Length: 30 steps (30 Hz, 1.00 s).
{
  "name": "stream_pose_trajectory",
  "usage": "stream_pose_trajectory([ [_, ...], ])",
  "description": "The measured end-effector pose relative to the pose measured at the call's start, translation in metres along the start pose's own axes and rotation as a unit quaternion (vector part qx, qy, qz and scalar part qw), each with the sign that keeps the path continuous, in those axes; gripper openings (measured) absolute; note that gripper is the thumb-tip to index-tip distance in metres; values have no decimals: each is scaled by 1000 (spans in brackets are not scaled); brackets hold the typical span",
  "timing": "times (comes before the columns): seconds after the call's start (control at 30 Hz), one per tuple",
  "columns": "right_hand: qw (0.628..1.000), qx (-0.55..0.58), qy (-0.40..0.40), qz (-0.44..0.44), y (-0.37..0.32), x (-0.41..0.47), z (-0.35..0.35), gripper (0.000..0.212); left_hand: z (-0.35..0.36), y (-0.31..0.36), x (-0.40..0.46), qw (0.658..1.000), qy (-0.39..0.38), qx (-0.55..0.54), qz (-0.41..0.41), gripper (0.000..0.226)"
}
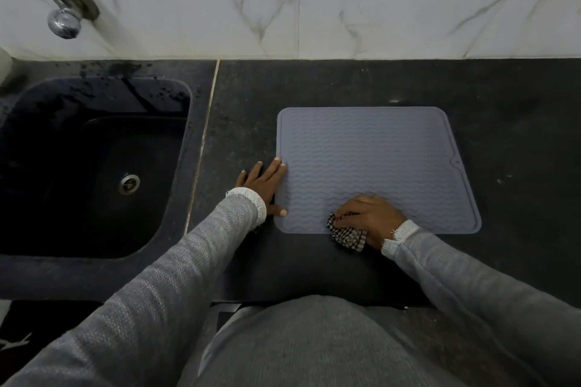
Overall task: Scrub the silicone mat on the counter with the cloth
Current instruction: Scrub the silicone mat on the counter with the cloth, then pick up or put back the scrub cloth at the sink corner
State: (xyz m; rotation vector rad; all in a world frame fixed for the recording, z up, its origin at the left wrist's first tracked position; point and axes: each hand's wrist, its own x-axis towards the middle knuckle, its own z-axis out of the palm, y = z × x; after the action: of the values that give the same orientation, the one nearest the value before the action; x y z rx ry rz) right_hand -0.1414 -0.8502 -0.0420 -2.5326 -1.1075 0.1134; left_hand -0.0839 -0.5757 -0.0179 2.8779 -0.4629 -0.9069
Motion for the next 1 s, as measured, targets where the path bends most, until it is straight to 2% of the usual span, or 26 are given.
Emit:
stream_pose_trajectory([
  [0.37, 998, 41, 44, 36, 0, 9, -6, 45, 2, 2, -1, 1000, 7, -11, -13, 108],
  [0.5, 982, 149, 76, 86, 2, 26, -10, 42, 5, 2, -5, 999, 30, -35, -18, 106],
  [0.57, 978, 165, 84, 102, 2, 40, -15, 40, 10, -1, -8, 997, 51, -64, -14, 104],
  [0.63, 980, 151, 75, 107, 2, 54, -23, 42, 17, -5, -12, 990, 84, -110, -15, 99],
  [0.73, 977, 158, 53, 136, -1, 80, -39, 33, 22, -11, -19, 981, 123, -148, -36, 94],
  [0.87, 957, 197, 36, 208, 0, 112, -50, 25, 18, -18, -29, 971, 146, -173, -80, 91],
  [1.0, 953, 219, -31, 208, -3, 147, -52, 23, 19, -31, -46, 955, 174, -210, -120, 90],
])
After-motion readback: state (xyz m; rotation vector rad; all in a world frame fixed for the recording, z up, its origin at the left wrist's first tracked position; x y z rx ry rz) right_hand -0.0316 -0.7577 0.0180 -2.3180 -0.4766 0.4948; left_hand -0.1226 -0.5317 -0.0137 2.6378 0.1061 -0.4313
